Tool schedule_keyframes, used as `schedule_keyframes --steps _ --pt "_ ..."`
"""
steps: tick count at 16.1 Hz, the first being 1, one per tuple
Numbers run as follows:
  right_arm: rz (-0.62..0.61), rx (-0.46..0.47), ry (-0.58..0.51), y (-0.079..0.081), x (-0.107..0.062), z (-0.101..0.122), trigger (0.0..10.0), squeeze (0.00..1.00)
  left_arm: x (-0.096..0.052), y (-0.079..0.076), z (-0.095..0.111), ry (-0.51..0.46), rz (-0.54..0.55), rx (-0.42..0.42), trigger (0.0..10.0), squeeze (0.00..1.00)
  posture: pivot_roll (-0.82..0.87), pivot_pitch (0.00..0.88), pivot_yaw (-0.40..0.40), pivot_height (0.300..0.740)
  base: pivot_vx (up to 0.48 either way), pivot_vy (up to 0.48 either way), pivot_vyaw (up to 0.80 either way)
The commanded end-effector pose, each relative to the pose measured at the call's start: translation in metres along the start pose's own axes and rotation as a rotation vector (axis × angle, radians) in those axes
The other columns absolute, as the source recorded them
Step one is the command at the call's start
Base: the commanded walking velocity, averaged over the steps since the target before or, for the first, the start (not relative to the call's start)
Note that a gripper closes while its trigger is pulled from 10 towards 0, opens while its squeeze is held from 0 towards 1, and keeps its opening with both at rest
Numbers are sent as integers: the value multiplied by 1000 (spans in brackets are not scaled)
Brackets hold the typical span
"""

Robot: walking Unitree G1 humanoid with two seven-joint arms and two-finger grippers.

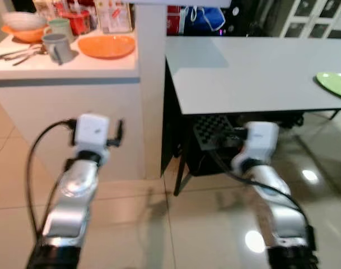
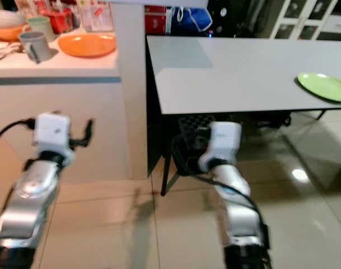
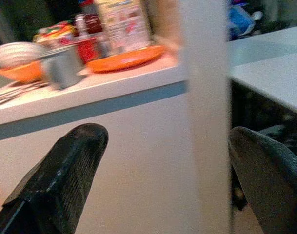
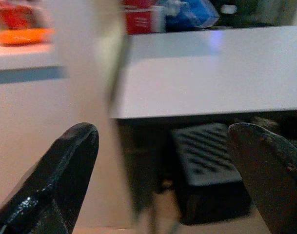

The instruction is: Setting the table

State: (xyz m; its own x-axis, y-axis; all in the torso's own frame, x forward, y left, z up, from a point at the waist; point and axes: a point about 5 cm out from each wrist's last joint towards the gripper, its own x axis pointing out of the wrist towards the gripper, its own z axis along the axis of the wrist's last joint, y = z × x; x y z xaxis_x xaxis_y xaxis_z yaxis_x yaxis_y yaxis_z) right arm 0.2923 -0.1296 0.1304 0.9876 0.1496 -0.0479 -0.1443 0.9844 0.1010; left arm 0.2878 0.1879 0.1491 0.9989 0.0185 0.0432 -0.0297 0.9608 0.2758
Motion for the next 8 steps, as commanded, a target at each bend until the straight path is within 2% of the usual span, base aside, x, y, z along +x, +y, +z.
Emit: schedule_keyframes --steps 1,8 --pt "-30 -12 -7 -11 0 4 10000 0 2 -7 4 -14 -12 -2 10000 0 78 0 -46 740 0 379 0" --pt "29 -28 -10 -1 10 7 10000 0 6 -2 6 -28 10 5 10000 0 94 0 -66 740 0 380 0"
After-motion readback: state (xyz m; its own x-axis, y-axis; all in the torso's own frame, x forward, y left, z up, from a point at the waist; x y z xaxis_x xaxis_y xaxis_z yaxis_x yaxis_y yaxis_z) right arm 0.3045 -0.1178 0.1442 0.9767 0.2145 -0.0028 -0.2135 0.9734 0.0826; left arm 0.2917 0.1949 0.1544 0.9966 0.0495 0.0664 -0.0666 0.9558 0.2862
